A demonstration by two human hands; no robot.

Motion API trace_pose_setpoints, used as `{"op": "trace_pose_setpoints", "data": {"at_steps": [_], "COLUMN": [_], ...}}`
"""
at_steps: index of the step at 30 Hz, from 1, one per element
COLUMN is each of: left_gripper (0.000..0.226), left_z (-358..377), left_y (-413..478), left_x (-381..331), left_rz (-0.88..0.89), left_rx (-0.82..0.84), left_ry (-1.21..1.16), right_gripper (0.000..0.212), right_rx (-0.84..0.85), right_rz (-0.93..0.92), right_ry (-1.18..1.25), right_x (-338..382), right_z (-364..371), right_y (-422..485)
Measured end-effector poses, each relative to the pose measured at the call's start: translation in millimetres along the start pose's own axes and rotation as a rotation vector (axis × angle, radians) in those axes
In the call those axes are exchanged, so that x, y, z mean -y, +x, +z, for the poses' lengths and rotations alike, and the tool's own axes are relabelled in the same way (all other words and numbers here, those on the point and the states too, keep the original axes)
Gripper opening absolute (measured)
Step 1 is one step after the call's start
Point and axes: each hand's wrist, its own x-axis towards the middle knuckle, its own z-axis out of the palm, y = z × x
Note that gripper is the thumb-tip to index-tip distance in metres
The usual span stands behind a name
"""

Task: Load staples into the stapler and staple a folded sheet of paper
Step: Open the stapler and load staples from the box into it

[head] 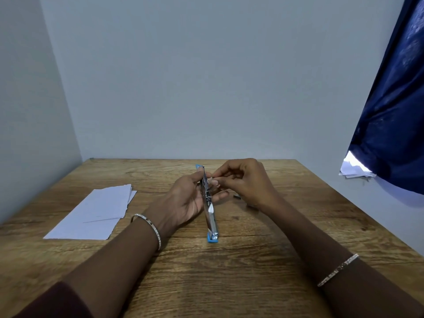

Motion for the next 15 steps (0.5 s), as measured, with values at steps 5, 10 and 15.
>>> {"op": "trace_pose_setpoints", "data": {"at_steps": [5, 10, 15], "left_gripper": [0.044, 0.03, 0.032], "left_z": [4.2, 3.3, 3.2], "left_y": [-3.8, -3.3, -4.0], "left_x": [1.7, 4.5, 5.0], "left_rz": [-0.007, -0.012, 0.005], "left_rx": [0.032, 0.059, 0.062], "left_ry": [-0.033, -0.015, -0.021], "right_gripper": [0.011, 0.007, 0.008], "right_rx": [-0.003, -0.006, 0.034], "right_rz": [-0.009, -0.011, 0.019], "right_ry": [-0.053, -0.058, 0.002], "right_x": [-1.5, -4.7, -7.3], "right_z": [2.1, -0.7, -1.2], "right_y": [0.1, 0.5, 0.8]}}
